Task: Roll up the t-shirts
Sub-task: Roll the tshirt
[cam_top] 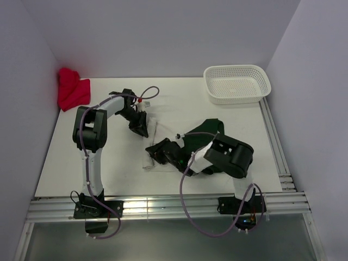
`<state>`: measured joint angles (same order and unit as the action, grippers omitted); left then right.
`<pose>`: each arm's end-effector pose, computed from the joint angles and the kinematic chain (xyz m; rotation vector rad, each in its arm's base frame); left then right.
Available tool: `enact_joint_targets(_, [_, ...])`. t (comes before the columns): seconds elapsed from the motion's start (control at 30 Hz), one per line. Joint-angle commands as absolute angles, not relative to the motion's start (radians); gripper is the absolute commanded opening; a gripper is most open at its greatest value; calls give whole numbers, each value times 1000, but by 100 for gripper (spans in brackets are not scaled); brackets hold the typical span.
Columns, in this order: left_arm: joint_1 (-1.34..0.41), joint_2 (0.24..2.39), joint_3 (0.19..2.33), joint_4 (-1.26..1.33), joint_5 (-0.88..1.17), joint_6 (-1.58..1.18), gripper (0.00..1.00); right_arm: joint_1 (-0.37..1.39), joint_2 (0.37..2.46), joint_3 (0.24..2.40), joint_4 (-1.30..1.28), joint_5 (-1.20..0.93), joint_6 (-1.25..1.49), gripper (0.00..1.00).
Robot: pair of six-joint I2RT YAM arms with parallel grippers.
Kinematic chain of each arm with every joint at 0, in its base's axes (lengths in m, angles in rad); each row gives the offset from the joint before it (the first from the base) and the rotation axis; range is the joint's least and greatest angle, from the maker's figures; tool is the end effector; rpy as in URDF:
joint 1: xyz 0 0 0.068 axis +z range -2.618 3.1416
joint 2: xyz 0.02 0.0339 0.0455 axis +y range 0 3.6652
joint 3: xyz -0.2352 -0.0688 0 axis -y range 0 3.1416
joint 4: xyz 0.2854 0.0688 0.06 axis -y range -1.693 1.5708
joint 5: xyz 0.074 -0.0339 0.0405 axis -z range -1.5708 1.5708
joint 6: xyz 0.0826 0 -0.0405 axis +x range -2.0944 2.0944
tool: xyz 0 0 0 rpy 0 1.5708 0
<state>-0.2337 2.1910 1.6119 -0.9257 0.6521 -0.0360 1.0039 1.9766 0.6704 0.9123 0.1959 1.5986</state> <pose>0.4141 -0.1501 0.0596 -0.3241 -2.9342 1.0021 0.2222 0.3191 0.0103 0.8120 2.1388 1.4086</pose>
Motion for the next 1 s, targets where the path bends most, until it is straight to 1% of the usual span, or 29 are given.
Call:
enact_joint_targets(0.0, [-245,2151,1669,-933,490,-38,13,1046,1839,787,352,352,1497,46])
enact_joint_targets(0.07, [-255,2141,1670,-942,437,-34,11,1083,1804,908,165,466,1465,49])
enact_joint_targets(0.1, [-268,2134,1675,-949,384,-29,10,1094,1801,949,11,498,1456,50])
enact_joint_targets(0.13, [-275,2131,1677,-957,364,-26,10,1104,1801,1033,-61,524,1441,50])
enact_joint_targets(0.17, [-290,2129,1683,-963,342,-23,9,1123,1807,1075,-190,578,1431,50])
enact_joint_targets(0.27, [-317,2126,1701,-985,278,-14,10,1147,1848,1245,-409,649,1407,51])
enact_joint_targets(0.37, [-336,2131,1723,-1014,238,-11,10,1172,1919,1406,-530,716,1373,50])
enact_joint_targets(0.4, [-345,2131,1735,-1019,229,-11,10,1178,1943,1451,-620,744,1361,50])
enact_joint_targets(0.43, [-350,2131,1741,-1026,221,-11,10,1183,1988,1535,-659,756,1355,50])
enact_joint_targets(0.53, [-368,2135,1762,-1048,203,-11,10,1195,2049,1674,-747,779,1300,50])
enact_joint_targets(0.73, [-400,2160,1799,-1080,170,-20,11,1198,2201,1882,-920,816,1284,49])
enact_joint_targets(0.97, [-436,2197,1865,-1132,143,-29,13,1198,2246,1930,-963,838,1264,48])
